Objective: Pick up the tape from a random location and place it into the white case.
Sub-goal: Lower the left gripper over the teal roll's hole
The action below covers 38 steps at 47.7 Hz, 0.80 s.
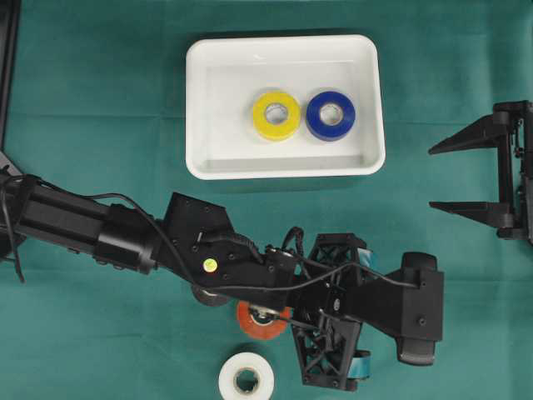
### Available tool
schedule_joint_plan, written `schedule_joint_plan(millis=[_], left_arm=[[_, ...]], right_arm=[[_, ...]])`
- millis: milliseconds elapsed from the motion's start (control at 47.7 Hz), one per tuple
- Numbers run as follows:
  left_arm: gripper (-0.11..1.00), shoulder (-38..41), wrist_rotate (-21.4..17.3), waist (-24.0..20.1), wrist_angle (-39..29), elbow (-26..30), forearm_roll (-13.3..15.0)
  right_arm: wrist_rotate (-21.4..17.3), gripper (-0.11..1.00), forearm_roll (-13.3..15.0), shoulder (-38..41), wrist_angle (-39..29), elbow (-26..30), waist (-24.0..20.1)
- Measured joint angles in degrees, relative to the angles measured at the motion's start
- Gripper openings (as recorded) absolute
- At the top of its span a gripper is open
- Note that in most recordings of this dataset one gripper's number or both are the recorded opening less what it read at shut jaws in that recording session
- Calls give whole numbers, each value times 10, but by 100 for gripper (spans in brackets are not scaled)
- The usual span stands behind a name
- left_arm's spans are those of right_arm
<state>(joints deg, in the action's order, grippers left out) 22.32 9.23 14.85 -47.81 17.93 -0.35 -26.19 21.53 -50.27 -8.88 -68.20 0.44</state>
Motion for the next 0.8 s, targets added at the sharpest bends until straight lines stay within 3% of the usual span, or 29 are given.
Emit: schedule_joint_plan(millis=[545, 797], left_arm=[[96, -1, 0, 0, 0, -9, 0], [96, 7, 25, 0, 20, -33, 0]], right_arm=[[0, 88, 0, 0, 0, 1, 0], [0, 88, 0, 0, 0, 1, 0]])
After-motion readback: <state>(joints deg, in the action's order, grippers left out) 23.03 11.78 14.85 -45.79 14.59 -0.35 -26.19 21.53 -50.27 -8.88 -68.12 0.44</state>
